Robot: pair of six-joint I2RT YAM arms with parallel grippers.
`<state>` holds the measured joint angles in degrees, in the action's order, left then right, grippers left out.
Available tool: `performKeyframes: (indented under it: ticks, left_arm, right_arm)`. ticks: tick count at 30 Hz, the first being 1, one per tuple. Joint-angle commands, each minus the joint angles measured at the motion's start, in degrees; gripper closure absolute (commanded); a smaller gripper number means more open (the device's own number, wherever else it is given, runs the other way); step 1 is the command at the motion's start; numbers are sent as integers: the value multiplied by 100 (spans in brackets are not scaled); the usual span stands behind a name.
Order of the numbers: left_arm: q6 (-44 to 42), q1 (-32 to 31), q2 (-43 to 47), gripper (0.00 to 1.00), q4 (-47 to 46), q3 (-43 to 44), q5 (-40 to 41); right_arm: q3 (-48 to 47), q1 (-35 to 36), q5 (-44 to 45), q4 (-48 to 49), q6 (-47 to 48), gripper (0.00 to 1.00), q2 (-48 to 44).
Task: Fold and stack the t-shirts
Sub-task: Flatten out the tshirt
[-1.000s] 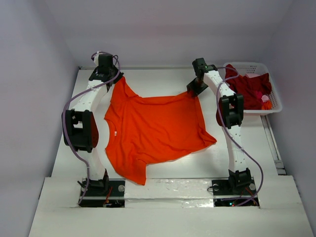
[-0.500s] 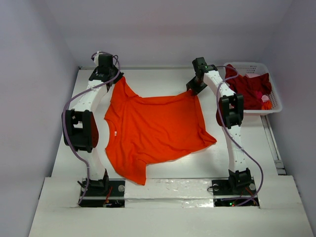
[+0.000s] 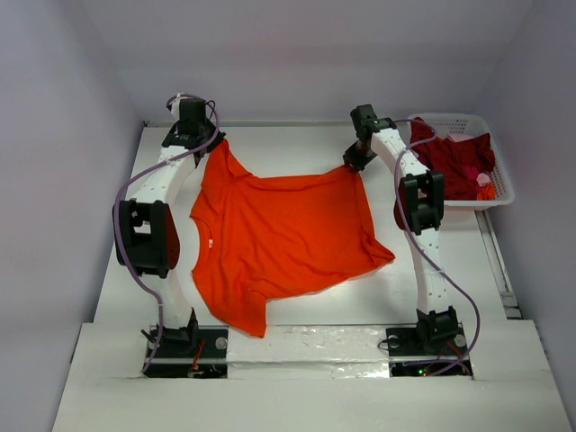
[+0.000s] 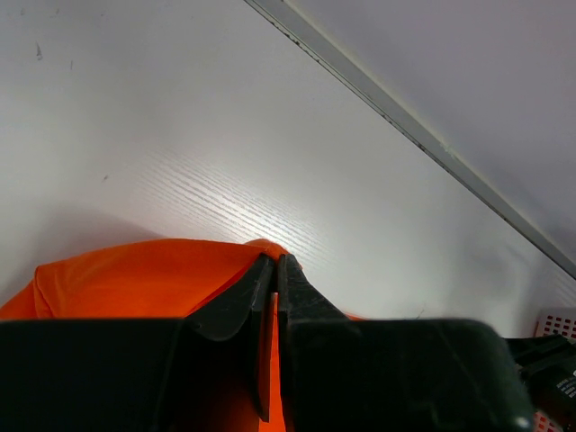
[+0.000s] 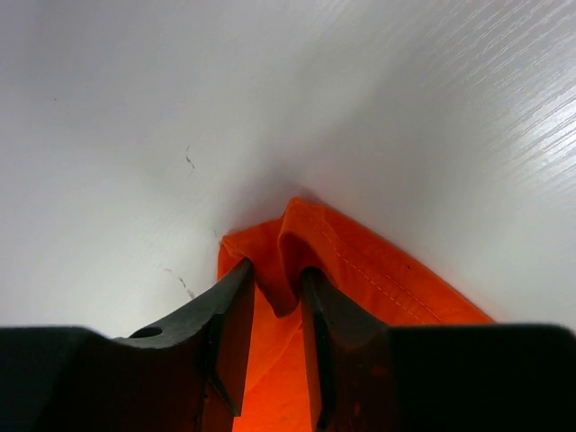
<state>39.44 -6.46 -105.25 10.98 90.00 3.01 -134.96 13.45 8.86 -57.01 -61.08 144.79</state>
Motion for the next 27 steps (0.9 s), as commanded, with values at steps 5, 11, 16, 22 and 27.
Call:
performKeyframes:
  ticks: [5,11,16,22,27]
  left_arm:
    - [-51,-31,268,100,-123,44,-37]
    - [-51,-31,268,100,-114,44,-37]
    - [-77,-31,277,100,-96,44,-2]
    - [-130,-31,312,100,27,255,103]
    - [-86,22,391,100,141,369,130]
  right_arm:
    - [-84,-45,195,-38,-18,80,-434]
    - [-101,-45,212,-64,8,100,-417]
    - [-145,-45,265,-64,157,100,-434]
    - [-303,-45,598,-126,606,100,-627]
    - [-365,-168,626,-47,922,100,-908]
